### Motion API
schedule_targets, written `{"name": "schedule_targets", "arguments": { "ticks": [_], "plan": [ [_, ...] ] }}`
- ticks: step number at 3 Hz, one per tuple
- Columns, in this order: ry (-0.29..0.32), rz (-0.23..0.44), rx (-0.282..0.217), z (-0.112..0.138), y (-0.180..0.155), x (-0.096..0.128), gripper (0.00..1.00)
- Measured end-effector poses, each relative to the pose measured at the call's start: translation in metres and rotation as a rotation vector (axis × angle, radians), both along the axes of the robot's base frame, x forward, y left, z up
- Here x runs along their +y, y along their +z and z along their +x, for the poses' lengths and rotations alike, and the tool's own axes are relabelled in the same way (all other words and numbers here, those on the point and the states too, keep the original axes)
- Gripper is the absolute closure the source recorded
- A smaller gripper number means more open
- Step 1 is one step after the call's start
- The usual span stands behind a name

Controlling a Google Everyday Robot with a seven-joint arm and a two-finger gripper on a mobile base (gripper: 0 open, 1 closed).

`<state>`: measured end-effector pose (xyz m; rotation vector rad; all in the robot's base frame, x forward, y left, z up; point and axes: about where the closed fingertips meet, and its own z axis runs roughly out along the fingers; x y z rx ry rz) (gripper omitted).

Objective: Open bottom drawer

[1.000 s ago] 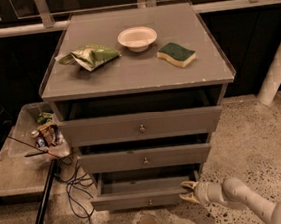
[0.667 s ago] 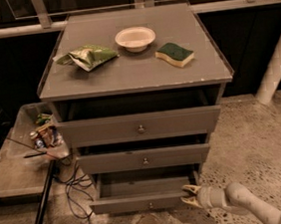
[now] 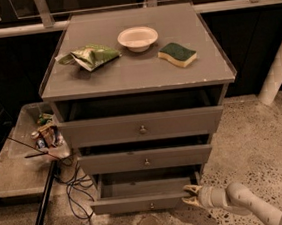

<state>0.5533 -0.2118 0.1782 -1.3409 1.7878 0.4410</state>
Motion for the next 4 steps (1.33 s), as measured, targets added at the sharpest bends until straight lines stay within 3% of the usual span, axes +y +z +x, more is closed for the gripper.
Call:
{"name": "schedule_targets", "arguments": {
  "ticks": [1, 2, 4],
  "plan": [
    [0.0, 0.0, 0.0, 0.0, 0.0, 0.0, 0.36],
    [0.0, 0.0, 0.0, 0.0, 0.0, 0.0, 0.36],
    [0.001, 0.006, 0.016, -0.013, -0.003, -0.003, 0.83]
  ]
}}
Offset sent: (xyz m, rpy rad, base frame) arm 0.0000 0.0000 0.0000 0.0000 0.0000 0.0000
